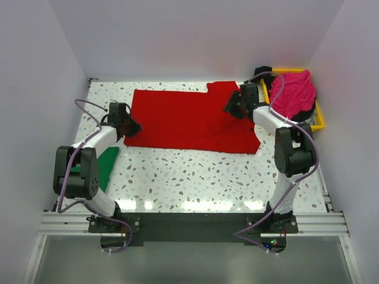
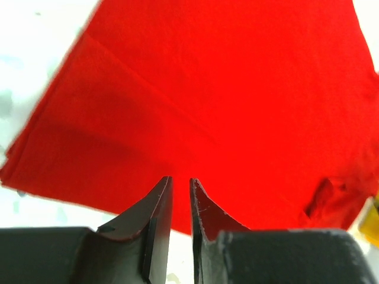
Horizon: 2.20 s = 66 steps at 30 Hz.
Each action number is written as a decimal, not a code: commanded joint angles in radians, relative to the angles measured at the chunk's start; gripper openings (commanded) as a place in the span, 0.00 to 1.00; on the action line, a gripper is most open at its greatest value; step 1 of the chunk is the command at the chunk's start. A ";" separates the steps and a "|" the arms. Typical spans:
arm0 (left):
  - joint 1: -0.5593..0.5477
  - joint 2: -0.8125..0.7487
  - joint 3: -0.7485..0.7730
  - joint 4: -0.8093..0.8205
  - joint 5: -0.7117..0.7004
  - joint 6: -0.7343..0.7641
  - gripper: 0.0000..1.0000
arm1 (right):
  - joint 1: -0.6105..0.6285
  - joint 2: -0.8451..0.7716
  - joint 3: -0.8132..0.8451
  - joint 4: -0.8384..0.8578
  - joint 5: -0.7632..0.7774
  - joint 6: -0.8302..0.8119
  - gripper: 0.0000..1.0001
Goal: Fold and stack the t-shirts
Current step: Fold the tshirt
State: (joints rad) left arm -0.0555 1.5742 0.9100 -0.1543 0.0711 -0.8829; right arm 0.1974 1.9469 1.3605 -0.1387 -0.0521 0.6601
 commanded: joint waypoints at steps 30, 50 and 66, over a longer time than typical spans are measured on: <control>-0.050 0.461 0.570 -0.401 -0.611 0.064 0.29 | 0.108 -0.074 0.081 -0.128 0.095 -0.194 0.53; -0.050 0.489 0.583 -0.399 -0.593 0.061 0.25 | 0.114 -0.065 0.065 -0.121 0.089 -0.192 0.53; -0.052 0.414 0.544 -0.389 -0.585 0.067 0.25 | 0.114 -0.051 0.069 -0.119 0.084 -0.191 0.52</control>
State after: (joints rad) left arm -0.1009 2.0541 1.4582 -0.5556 -0.5014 -0.8257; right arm 0.3077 1.8793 1.4063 -0.2771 0.0349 0.4847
